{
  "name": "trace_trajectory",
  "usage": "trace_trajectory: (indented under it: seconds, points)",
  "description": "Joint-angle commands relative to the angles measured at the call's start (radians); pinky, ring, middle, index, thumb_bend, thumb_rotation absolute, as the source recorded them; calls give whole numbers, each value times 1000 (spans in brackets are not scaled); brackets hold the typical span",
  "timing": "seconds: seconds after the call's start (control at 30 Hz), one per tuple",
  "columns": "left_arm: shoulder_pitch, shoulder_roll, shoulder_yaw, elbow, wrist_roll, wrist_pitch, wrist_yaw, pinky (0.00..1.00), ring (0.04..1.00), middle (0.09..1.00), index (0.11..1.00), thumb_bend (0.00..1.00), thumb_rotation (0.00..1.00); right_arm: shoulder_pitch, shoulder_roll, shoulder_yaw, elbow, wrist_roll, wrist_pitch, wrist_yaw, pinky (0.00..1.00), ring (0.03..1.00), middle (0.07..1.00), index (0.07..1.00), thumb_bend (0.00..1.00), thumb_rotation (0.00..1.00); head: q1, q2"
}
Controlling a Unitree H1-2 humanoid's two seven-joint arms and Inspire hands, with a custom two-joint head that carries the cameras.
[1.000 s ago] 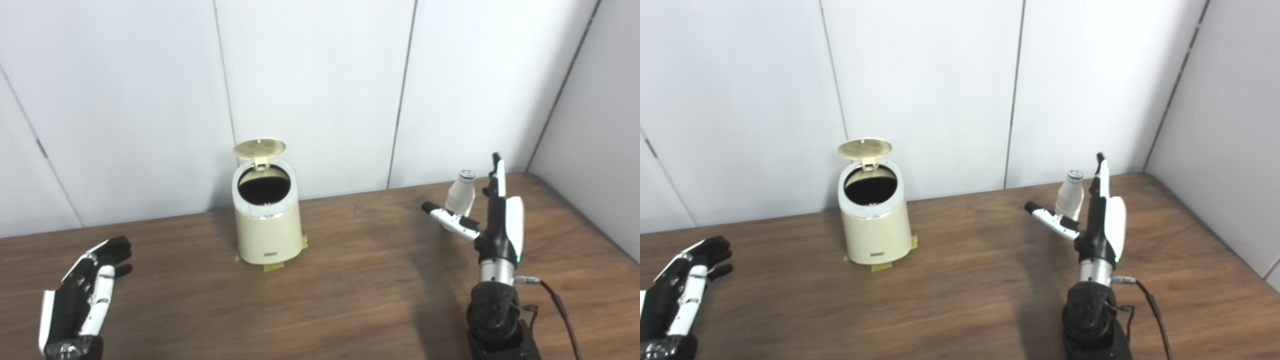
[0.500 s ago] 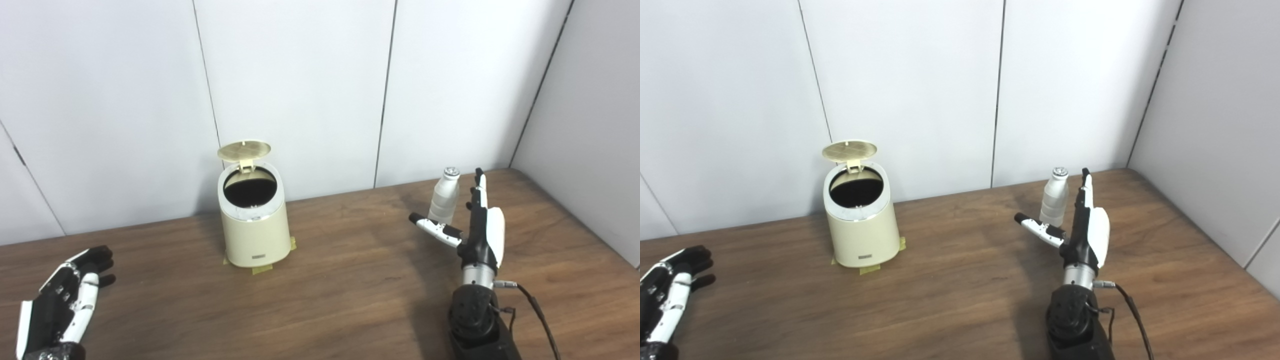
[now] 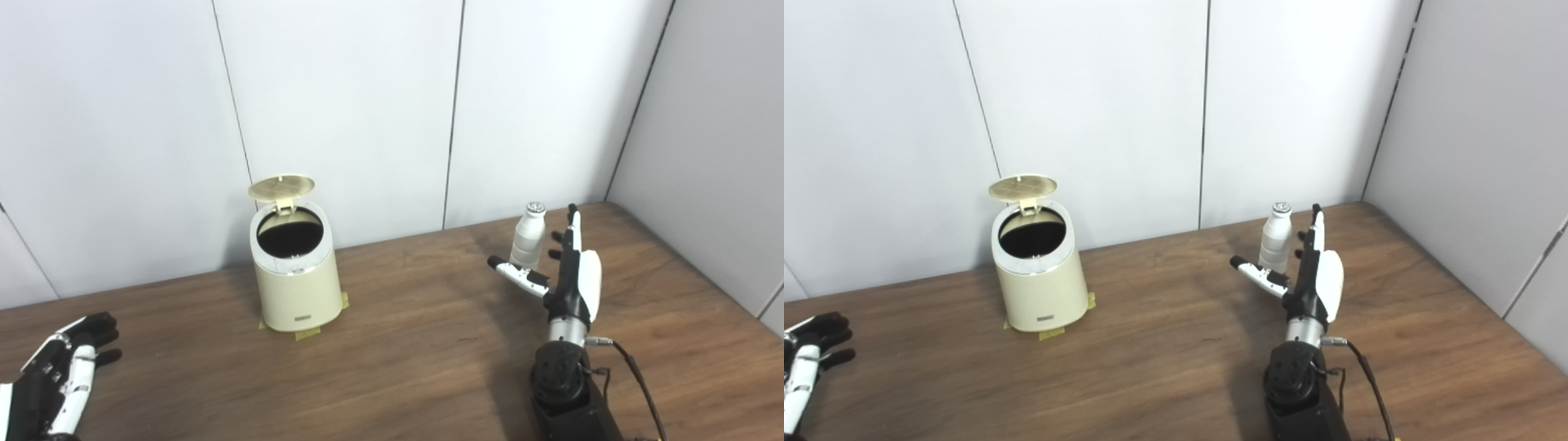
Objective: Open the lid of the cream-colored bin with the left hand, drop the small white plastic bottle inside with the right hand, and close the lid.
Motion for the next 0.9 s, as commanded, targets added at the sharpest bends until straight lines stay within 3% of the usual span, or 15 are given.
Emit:
trace_trajectory:
  seconds: [0.0,0.37,0.87]
  points:
    - [-42,16,5,-16,0,-45,-2,640,730,718,684,132,485,-66,-36,2,-6,-5,-20,-18,693,837,951,967,845,317,-1,-1]
    - [-43,21,9,-2,-12,-58,-9,616,708,701,667,140,532,-146,-88,-13,121,39,20,-12,718,847,909,921,824,254,-14,-7]
    - [-40,33,14,-6,-19,-60,-16,591,690,684,651,194,547,-181,-118,-5,150,95,69,17,688,828,891,901,825,256,-26,-2]
